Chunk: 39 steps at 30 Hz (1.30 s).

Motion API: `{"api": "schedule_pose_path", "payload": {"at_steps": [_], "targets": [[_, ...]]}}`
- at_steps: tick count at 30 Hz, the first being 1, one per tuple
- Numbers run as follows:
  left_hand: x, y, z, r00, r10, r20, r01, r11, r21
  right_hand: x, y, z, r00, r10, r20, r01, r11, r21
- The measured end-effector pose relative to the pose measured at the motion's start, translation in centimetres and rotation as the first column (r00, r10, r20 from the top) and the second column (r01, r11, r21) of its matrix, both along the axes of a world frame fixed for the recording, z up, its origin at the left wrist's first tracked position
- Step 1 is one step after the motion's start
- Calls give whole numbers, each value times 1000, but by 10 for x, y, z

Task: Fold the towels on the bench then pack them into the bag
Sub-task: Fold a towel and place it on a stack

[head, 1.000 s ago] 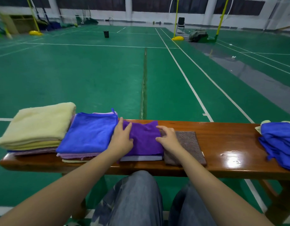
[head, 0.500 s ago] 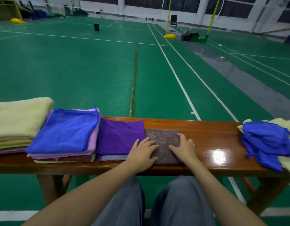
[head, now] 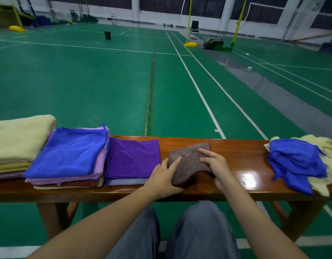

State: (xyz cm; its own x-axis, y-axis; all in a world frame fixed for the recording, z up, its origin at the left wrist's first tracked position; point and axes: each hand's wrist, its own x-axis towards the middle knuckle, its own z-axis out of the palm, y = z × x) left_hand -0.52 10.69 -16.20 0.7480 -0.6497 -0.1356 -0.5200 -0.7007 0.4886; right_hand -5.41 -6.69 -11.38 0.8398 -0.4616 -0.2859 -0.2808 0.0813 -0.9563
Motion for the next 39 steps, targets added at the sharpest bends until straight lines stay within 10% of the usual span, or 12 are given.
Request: {"api": "schedule_pose_path", "payload": {"at_steps": [7,15,25,34,39], "targets": [[-6,-6,25,920,-83,-382,-171,794,-583,-3,3,32,980,-54,192,25,989,147],[-4,34,36,746,-69,-662,-488,620,-614,33,70,69,940,92,327,-173,959,226],[21,109,50,597,-21,-802,-797,-122,-591,79,146,72,886,224,406,-346,903,255],[42,115,70,789,598,-141,-451,408,-794,85,126,45,898,253,361,-260,965,-30],[32,114,47,784,590,195,-464,765,-446,80,127,12,924,382,-17,-371,885,-283]]}}
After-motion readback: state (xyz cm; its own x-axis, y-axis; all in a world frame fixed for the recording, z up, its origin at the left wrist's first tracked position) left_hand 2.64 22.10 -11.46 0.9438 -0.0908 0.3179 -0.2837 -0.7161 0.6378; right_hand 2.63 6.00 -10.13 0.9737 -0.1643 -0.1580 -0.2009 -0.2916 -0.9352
